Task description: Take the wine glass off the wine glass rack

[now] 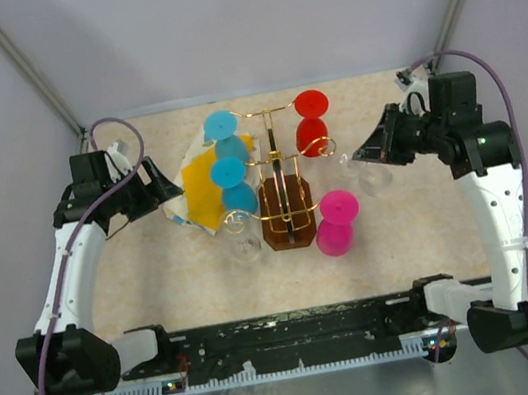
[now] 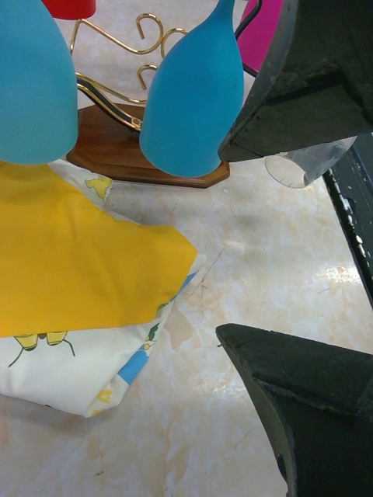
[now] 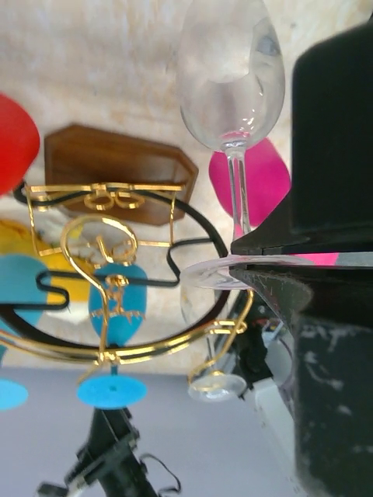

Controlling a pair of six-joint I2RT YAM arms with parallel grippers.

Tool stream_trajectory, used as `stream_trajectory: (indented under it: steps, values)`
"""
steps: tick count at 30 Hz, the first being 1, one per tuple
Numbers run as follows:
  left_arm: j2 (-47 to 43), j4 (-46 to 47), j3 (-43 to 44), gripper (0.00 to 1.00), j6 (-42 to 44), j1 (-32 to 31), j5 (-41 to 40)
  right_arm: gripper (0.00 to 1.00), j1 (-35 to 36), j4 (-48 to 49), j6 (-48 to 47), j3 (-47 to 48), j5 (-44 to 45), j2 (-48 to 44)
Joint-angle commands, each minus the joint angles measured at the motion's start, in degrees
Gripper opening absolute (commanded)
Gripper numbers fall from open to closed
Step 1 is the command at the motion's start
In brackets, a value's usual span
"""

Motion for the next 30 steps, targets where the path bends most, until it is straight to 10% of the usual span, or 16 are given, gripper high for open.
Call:
stream_trajectory:
  steps: [1,30]
  values:
    - [-1.2,-0.8,-0.2,0.91,1.2,0.1,0.1,0.0,-0.4,-5.6,-5.4,6.7,11.6,1.8]
    - [-0.7,2.3,-2.7,0.91,1.0,0.2,2.6,0.0,0.4,-3.4,-16.6,16.6,81.1,30.2]
